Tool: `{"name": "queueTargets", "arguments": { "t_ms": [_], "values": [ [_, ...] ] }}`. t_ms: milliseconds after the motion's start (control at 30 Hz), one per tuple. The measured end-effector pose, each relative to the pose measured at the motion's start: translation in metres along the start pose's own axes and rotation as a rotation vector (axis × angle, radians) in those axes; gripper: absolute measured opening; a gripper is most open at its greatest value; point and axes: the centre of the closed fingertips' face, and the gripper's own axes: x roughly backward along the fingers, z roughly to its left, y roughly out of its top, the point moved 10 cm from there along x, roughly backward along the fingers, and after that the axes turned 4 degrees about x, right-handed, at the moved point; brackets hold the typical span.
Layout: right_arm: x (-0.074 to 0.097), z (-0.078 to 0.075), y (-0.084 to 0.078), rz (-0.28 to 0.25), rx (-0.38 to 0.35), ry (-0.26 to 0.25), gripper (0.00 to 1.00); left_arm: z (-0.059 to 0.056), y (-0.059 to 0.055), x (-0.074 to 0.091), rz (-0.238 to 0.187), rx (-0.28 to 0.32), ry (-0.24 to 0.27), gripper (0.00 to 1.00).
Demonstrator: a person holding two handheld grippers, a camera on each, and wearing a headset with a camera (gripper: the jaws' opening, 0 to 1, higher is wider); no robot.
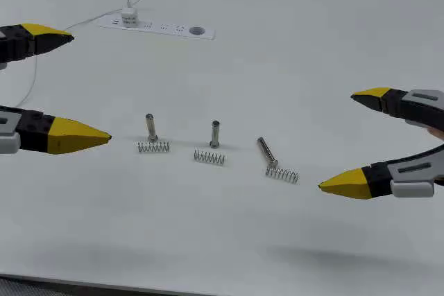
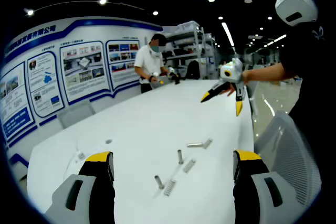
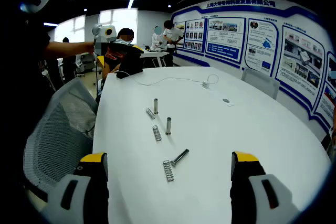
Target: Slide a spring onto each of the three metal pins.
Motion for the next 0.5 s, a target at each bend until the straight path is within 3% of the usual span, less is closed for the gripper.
{"name": "queueTargets", "arguments": {
  "t_ms": [133, 267, 500],
  "values": [
    [-0.004, 0.007, 0.002, 0.004, 0.006, 0.013, 0.99, 0.000, 0.002, 0.005, -0.024, -0.005, 0.010, 0.95],
    [-0.005, 0.014, 0.002, 0.010, 0.011, 0.028, 0.99, -0.003, -0.001, 0.007, 0.001, 0.003, 0.013, 0.97],
    [-0.002, 0.012, 0.001, -0.008, -0.013, -0.007, 0.99, -0.006, -0.007, 0.009, 0.003, 0.030, 0.023, 0.98]
  ]
}}
